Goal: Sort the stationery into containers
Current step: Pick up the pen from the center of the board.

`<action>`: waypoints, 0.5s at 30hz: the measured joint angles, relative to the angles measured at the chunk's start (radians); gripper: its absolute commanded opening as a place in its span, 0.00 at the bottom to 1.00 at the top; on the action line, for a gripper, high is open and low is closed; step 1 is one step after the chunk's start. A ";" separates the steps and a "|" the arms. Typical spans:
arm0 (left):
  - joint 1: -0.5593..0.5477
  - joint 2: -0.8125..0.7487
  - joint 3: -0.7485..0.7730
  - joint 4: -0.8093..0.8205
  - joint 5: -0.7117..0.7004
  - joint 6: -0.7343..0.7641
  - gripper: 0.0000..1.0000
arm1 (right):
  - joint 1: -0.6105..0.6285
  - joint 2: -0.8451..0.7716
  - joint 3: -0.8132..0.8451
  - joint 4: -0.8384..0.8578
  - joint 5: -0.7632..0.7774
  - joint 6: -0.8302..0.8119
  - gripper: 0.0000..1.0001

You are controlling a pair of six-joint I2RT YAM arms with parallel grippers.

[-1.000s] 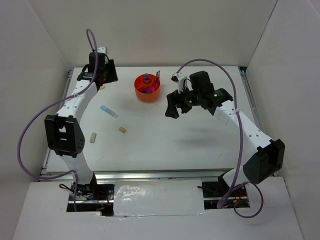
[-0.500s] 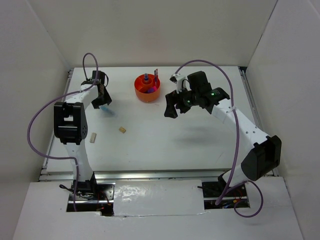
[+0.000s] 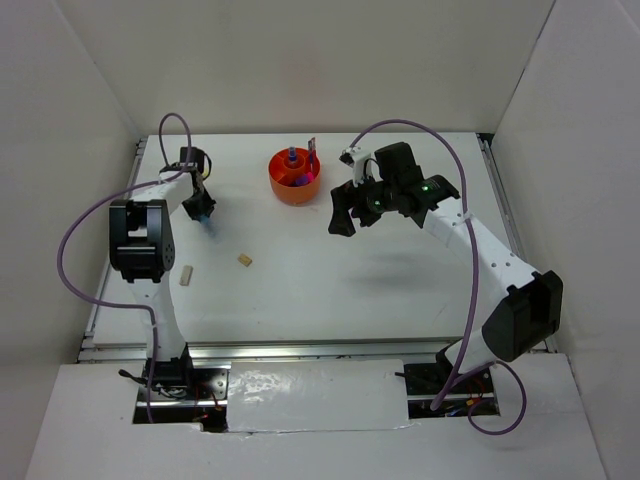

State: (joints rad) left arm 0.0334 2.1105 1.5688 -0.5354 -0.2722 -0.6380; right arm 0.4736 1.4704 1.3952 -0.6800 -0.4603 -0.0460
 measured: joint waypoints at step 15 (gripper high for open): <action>-0.020 -0.145 -0.005 0.236 0.171 0.046 0.00 | 0.000 0.007 0.000 0.000 0.000 0.000 0.89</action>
State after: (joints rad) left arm 0.0132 1.9656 1.5635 -0.2993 -0.1013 -0.5919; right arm 0.4736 1.4776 1.3952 -0.6800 -0.4599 -0.0460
